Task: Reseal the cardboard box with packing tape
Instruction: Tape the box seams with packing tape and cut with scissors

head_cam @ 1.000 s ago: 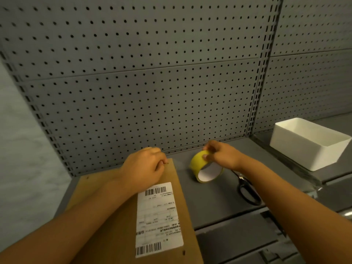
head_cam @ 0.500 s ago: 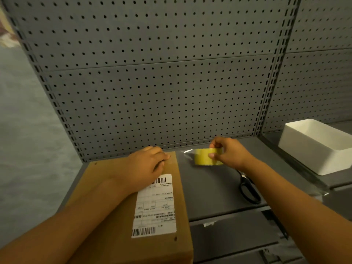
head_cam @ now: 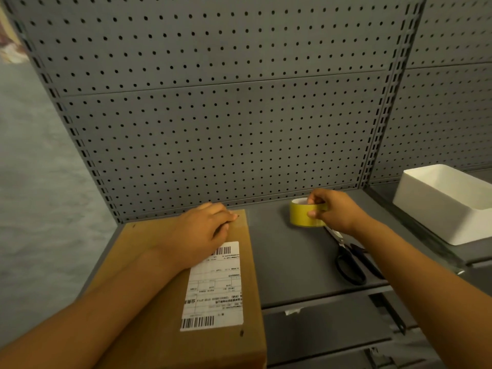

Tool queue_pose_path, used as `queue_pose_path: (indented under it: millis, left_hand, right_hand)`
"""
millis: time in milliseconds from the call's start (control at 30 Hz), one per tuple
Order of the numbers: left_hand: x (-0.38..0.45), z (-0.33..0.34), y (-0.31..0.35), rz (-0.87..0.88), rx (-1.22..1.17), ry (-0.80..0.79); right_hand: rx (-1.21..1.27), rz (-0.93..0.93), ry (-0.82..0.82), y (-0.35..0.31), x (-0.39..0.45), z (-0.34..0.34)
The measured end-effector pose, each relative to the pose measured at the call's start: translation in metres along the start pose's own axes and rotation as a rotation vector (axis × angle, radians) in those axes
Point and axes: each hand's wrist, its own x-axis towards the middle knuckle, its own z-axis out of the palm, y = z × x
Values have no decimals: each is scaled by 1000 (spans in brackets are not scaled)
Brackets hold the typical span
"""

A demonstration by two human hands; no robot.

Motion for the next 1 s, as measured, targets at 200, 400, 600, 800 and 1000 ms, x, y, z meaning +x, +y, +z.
queue_pose_path:
  millis: [200, 400, 600, 800, 1000]
  left_hand:
    - [1, 2, 0, 10, -9, 25]
    - [0, 3, 0, 16, 1, 42]
    - [0, 5, 0, 10, -7, 58]
    - [0, 6, -1, 4, -22, 69]
    - [0, 7, -1, 4, -27, 76]
  right_hand:
    - [46, 32, 89, -3, 5, 18]
    - [-69, 83, 38, -2, 12, 37]
    - [-152, 136, -11, -7, 9, 40]
    - [39, -8, 134, -63, -1, 39]
    - [101, -136, 12, -118, -17, 56]
